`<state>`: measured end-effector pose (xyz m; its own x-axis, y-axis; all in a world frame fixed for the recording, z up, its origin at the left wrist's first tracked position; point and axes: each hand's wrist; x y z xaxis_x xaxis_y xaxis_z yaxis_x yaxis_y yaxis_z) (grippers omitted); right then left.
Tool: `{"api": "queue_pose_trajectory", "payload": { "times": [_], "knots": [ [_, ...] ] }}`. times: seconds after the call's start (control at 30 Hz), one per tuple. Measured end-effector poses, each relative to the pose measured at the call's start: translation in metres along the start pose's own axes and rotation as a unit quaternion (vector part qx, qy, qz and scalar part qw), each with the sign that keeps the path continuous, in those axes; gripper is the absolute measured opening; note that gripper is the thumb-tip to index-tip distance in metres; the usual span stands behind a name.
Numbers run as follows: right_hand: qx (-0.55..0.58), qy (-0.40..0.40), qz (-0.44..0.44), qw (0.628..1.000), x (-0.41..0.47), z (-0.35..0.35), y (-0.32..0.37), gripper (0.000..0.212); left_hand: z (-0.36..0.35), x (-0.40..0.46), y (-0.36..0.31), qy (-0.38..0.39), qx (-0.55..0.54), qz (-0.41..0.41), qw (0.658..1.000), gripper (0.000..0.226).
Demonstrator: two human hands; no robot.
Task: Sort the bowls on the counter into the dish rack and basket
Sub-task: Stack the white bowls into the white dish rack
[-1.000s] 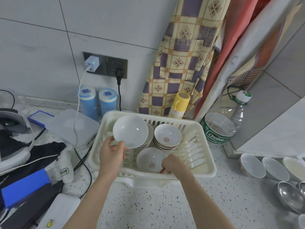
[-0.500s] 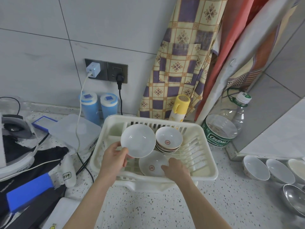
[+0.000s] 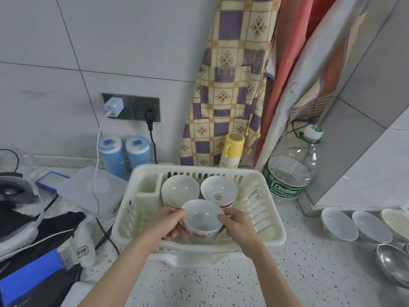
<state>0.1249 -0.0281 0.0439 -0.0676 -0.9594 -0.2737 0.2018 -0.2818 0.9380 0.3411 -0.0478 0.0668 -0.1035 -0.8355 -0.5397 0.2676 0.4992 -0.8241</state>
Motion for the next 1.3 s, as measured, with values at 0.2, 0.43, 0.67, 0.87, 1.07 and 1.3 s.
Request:
{"api": "queue_pose_trajectory", "payload": {
  "times": [0.2, 0.43, 0.67, 0.87, 1.07, 1.3],
  "knots": [
    [-0.094, -0.009, -0.035, 0.995, 0.007, -0.007, -0.001, 0.021, -0.004, 0.008, 0.000, 0.001, 0.072, 0.038, 0.997, 0.024],
    [-0.193, -0.021, -0.071, 0.979, 0.013, -0.016, -0.006, 0.018, -0.003, 0.021, 0.012, -0.017, 0.146, 0.013, 0.989, 0.021],
    [-0.267, -0.024, -0.058, 0.962, 0.015, -0.021, -0.009, 0.017, -0.006, 0.029, 0.019, -0.041, 0.211, -0.019, 0.976, 0.009],
    [-0.352, -0.008, -0.052, 0.935, 0.011, -0.025, -0.003, 0.013, -0.013, 0.030, 0.020, -0.060, 0.278, -0.031, 0.958, 0.015],
    [-0.339, -0.005, -0.088, 0.937, 0.007, -0.023, -0.003, 0.036, -0.015, 0.031, 0.021, -0.059, 0.357, -0.033, 0.932, 0.027],
    [-0.265, 0.038, -0.128, 0.955, 0.012, -0.013, -0.002, 0.023, -0.016, 0.037, 0.025, -0.050, 0.358, 0.006, 0.933, 0.023]
  ]
}}
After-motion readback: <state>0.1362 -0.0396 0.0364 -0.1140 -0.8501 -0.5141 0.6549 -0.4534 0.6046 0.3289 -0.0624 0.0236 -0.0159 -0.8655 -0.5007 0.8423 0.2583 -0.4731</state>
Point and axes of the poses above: each hand's wrist, its own x-axis towards the middle knuckle, its own z-axis out of the back of the hand, y = z × x
